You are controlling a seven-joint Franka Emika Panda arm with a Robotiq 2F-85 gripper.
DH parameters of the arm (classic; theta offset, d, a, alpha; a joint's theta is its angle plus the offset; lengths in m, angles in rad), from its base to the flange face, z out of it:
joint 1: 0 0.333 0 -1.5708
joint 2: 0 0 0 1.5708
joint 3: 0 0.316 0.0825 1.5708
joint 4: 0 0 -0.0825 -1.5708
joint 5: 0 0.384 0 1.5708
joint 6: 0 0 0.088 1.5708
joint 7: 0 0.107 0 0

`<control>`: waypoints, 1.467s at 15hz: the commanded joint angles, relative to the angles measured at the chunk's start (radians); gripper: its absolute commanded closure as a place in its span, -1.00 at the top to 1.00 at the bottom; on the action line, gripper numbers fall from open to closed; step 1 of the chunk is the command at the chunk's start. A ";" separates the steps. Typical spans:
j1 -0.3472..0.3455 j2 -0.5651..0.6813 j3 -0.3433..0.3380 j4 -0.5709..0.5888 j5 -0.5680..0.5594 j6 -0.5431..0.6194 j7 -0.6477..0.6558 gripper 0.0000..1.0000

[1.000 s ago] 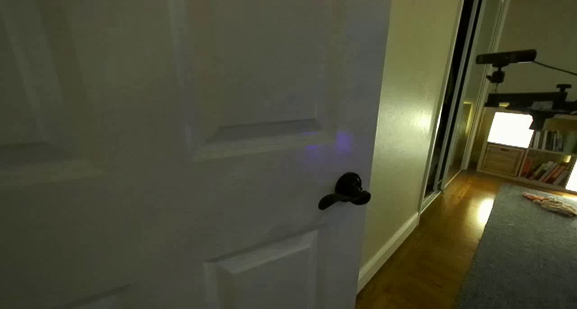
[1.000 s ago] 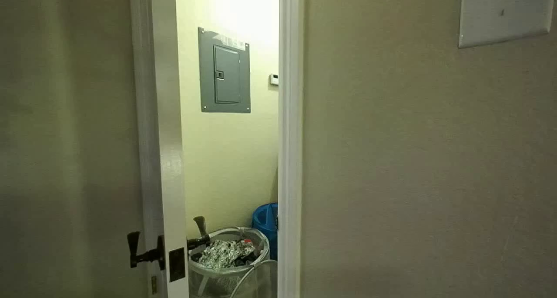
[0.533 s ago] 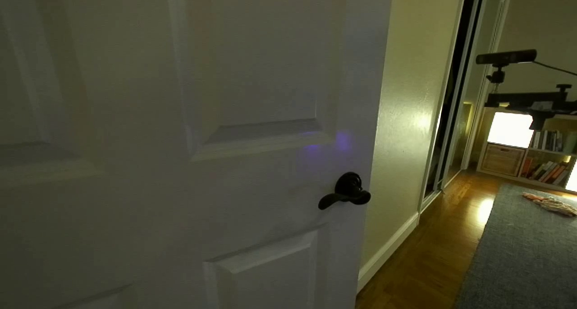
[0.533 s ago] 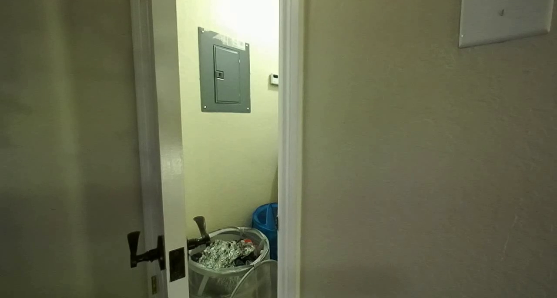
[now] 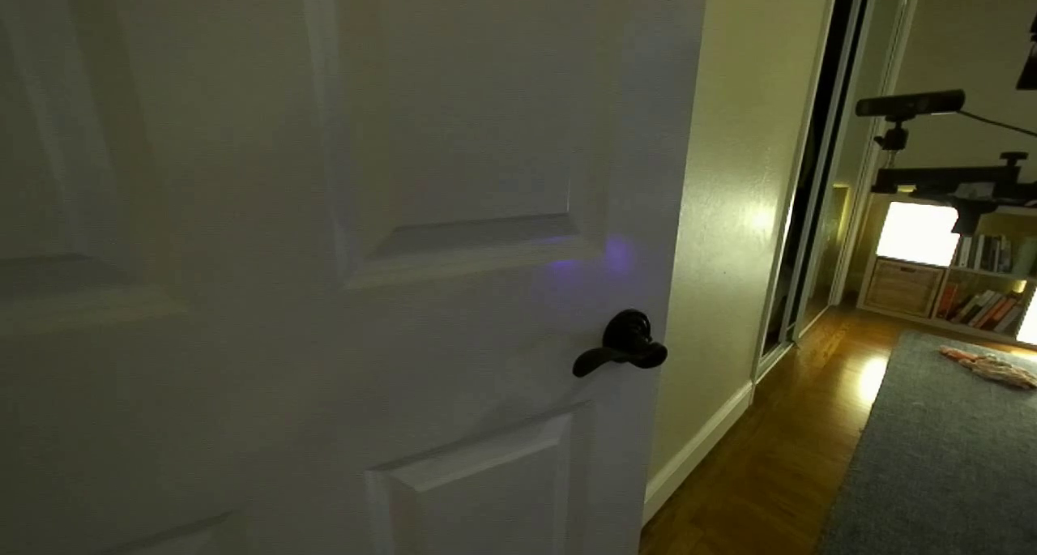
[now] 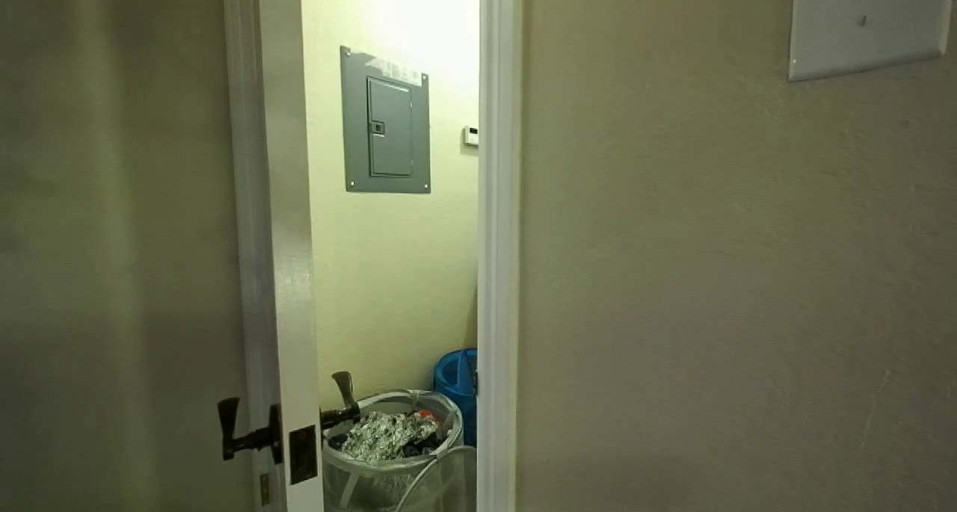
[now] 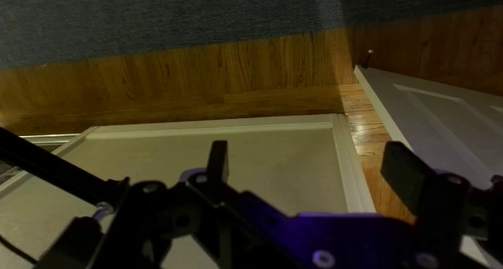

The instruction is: Close the door

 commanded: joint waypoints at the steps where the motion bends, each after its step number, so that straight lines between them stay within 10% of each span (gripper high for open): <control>1: 0.069 0.053 0.020 -0.006 0.081 0.064 0.032 1.00; 10: 0.252 0.155 0.097 0.022 0.278 0.234 -0.064 1.00; 22: 0.265 0.203 0.134 0.012 0.301 0.307 -0.009 1.00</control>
